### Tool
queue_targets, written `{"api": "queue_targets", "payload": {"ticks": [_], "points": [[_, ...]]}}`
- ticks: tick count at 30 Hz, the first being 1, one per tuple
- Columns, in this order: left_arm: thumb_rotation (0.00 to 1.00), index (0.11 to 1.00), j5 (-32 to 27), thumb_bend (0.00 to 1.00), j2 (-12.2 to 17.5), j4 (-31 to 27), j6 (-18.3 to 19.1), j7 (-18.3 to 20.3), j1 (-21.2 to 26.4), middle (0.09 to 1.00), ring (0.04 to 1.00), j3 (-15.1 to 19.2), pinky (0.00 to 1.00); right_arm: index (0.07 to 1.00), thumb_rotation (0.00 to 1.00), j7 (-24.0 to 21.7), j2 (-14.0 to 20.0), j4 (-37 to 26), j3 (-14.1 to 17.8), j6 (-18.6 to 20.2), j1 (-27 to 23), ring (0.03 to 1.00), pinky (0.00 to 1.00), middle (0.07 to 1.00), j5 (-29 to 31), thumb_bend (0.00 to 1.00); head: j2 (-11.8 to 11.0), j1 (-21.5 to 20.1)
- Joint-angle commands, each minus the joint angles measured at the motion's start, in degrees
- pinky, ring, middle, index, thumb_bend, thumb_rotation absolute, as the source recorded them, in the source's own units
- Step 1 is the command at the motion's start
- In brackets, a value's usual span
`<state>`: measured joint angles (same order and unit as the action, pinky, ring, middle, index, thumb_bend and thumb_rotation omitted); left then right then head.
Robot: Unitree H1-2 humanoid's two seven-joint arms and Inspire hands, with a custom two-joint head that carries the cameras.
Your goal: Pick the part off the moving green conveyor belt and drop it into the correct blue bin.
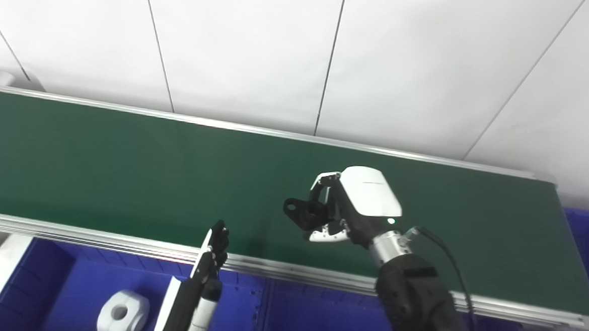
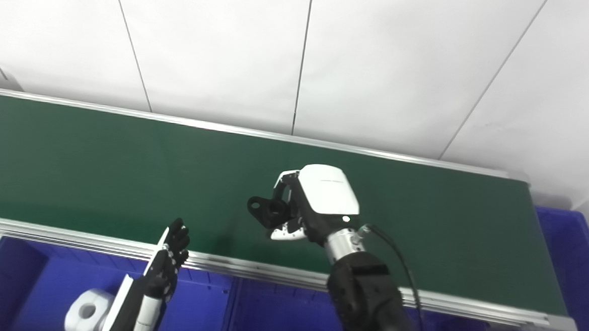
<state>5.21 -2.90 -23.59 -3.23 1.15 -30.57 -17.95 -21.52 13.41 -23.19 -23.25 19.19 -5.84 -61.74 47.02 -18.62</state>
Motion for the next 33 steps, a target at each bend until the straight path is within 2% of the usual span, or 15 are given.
{"api": "queue_targets", "payload": {"ticks": [1,4,5,8,17,22,26,29,33], "points": [[1.00,1.000,-0.9,0.68,0.6,-2.8,0.8,0.5,0.3,1.000,1.000,0.5,1.00,0.486,0.14,-1.9,0.6,-4.7,1.5,0.3,0.5,0.236,0.17,0.331,-1.5,0.51,0.9,-1.5],[1.00,1.000,-2.4,0.66,1.6,-4.2,2.3,1.3,0.8,1.000,1.000,1.6,1.00,0.487,0.14,-5.4,0.7,-8.6,2.8,0.3,2.6,0.214,0.15,0.306,-2.8,0.51,2.1,-3.5],[1.00,1.000,-3.0,0.66,2.0,-4.8,2.7,1.5,1.1,1.000,1.000,2.0,1.00,0.487,0.14,-7.4,0.8,-10.4,3.1,0.4,3.9,0.211,0.15,0.302,-3.4,0.51,3.3,-5.6],[0.97,1.000,-5.6,0.62,2.9,-6.4,4.5,1.9,2.0,1.000,1.000,3.4,1.00,0.487,0.14,-12.0,0.6,-14.5,3.4,-0.3,7.5,0.205,0.14,0.289,-4.6,0.51,5.3,-8.6],[0.93,1.000,-11.5,0.64,4.7,-9.8,13.1,2.6,5.3,1.000,1.000,7.2,1.00,0.488,0.15,-19.8,0.4,-19.1,0.3,-3.9,16.0,0.248,0.18,0.346,-4.8,0.51,9.4,-13.7],[0.91,1.000,-12.3,0.65,4.8,-10.7,15.3,2.6,6.0,1.000,1.000,8.0,1.00,0.489,0.15,-20.6,0.9,-17.8,-0.7,-6.5,19.1,0.242,0.18,0.343,-6.2,0.51,9.3,-13.4],[0.91,1.000,-11.9,0.63,4.9,-10.3,14.8,3.0,5.8,0.998,1.000,7.9,1.00,0.490,0.14,-17.9,1.3,-14.8,-1.4,-8.6,22.3,0.246,0.19,0.340,-6.3,0.51,8.3,-12.1],[0.90,1.000,-11.6,0.65,4.8,-9.9,14.5,3.1,5.5,1.000,1.000,7.6,1.00,0.488,0.14,-17.3,1.6,-12.4,-1.9,-9.9,22.5,0.235,0.17,0.327,-7.2,0.51,7.3,-10.8],[0.92,1.000,-10.3,0.65,4.5,-9.5,13.7,3.0,4.9,1.000,1.000,6.8,1.00,0.488,0.14,-12.9,1.9,-9.2,-1.0,-10.8,23.1,0.253,0.19,0.352,-6.8,0.51,6.1,-9.4]]}}
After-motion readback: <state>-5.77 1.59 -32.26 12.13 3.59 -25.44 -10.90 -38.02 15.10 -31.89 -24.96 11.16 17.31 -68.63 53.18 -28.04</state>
